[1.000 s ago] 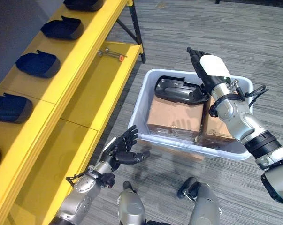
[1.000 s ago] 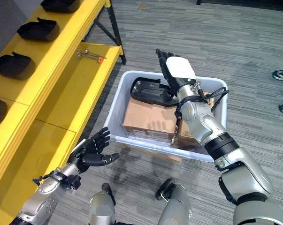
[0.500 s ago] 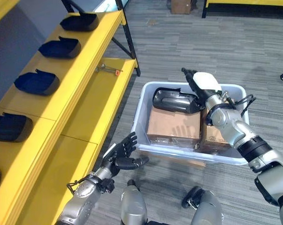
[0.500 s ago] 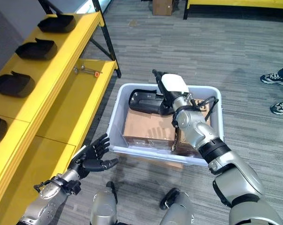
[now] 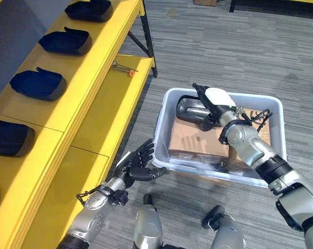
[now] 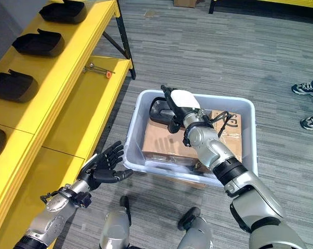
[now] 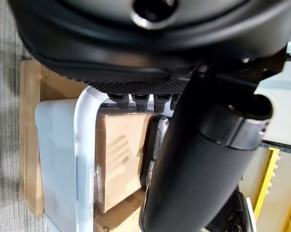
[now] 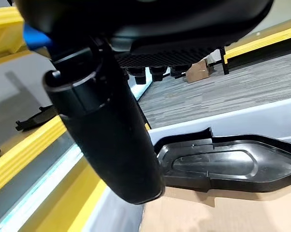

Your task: Move parts from the plastic box to the shelf.

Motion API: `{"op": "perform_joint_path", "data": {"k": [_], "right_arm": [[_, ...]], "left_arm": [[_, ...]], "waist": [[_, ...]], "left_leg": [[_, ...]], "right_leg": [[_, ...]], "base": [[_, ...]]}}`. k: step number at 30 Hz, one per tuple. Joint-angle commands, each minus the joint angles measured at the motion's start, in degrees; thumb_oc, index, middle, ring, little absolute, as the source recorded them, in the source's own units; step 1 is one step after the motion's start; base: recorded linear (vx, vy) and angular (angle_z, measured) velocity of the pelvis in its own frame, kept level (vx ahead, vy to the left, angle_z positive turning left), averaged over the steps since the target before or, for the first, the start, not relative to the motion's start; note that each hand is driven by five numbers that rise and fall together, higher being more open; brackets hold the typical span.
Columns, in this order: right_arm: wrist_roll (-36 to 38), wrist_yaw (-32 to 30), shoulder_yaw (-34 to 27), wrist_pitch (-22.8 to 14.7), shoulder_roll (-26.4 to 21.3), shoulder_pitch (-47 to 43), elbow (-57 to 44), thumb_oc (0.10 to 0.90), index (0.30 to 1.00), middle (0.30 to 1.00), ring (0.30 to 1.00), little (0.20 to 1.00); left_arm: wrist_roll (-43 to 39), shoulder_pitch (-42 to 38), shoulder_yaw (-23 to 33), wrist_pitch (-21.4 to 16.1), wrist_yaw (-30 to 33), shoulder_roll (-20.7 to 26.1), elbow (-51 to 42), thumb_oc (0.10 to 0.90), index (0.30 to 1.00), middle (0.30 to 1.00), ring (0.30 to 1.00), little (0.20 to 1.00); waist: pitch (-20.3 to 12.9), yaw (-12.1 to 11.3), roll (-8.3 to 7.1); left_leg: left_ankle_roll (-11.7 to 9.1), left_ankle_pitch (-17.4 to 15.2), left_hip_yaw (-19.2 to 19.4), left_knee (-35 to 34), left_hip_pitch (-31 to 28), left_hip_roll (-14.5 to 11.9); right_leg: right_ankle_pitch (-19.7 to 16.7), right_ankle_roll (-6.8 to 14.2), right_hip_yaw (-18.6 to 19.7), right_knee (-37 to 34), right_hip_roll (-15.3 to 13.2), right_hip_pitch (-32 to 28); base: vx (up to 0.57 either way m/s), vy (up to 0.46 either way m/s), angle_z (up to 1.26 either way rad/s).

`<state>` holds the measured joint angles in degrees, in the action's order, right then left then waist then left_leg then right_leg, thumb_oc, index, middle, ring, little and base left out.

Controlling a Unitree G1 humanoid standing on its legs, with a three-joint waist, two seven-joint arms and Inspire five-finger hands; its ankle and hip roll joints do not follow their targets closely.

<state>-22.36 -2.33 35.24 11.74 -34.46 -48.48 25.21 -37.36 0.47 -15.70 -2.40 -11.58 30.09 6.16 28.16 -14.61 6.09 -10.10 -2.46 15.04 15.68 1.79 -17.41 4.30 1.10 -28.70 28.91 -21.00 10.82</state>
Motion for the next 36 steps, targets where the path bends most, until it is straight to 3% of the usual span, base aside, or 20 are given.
{"op": "perform_joint_path", "data": {"k": [1,10,17,27,31,36], "right_arm": [[-2.19,-4.21,-1.41,-1.16,-0.96,-8.97,-0.38,0.900,1.000,1.000,1.000,1.000],[-3.16,-7.08,-2.34,0.72,-3.70,-12.49,6.54,0.900,1.000,1.000,1.000,1.000],[-7.57,-9.94,-1.70,1.24,-5.48,-16.58,11.56,0.900,1.000,1.000,1.000,1.000],[-12.46,-13.06,1.61,4.96,-7.18,-22.06,12.58,0.900,1.000,1.000,1.000,1.000],[-14.86,-13.36,3.08,4.28,-7.86,-24.23,14.25,0.900,1.000,1.000,1.000,1.000],[-14.31,-13.10,4.68,7.03,-8.59,-26.55,15.55,0.900,1.000,1.000,1.000,1.000]], "left_arm": [[0.94,2.37,0.94,-4.21,-1.33,1.06,-7.77,0.900,1.000,1.000,1.000,1.000],[1.31,2.83,1.73,-0.78,-3.77,3.13,-10.54,0.900,1.000,1.000,1.000,1.000],[0.65,3.36,0.83,0.19,-4.49,4.64,-12.85,0.900,1.000,1.000,1.000,1.000],[-1.97,2.00,-0.10,0.73,-3.54,5.79,-14.22,0.900,1.000,1.000,1.000,1.000],[-1.83,1.55,-0.04,0.55,-1.78,5.97,-14.61,0.900,1.000,1.000,1.000,1.000],[-2.20,1.19,-0.08,0.28,-1.40,6.04,-13.96,0.900,1.000,1.000,1.000,1.000]], "waist": [[-1.77,-2.24,-0.72],[1.37,-4.08,0.92],[1.63,-5.52,2.68],[1.63,-5.91,4.69],[1.63,-6.14,4.87],[1.63,-6.00,4.89]], "left_leg": [[3.41,7.63,-4.17,-6.36,7.84,2.47],[4.02,7.56,-6.58,-2.77,13.10,4.64],[5.54,5.84,-7.35,2.25,22.57,7.07],[7.03,3.61,-7.06,8.41,34.10,7.19],[7.76,2.12,-7.39,11.40,37.75,7.38],[8.45,0.22,-7.23,14.98,41.81,7.07]], "right_leg": [[13.77,5.40,-0.79,7.62,-2.27,-9.31],[18.64,3.64,-0.63,15.46,-2.03,-5.40],[20.97,3.25,0.35,22.84,-3.99,4.31],[21.82,2.31,2.50,27.87,-4.75,15.55],[22.37,1.73,2.99,29.90,-4.94,18.90],[23.11,1.02,3.73,32.66,-4.92,23.14]], "base": [[0.12,-0.085,0.07],[0.10,-0.055,0.10],[0.07,-0.010,0.08],[0.05,0.036,-0.02],[0.02,0.027,-0.04],[0.01,0.020,-0.02]]}}
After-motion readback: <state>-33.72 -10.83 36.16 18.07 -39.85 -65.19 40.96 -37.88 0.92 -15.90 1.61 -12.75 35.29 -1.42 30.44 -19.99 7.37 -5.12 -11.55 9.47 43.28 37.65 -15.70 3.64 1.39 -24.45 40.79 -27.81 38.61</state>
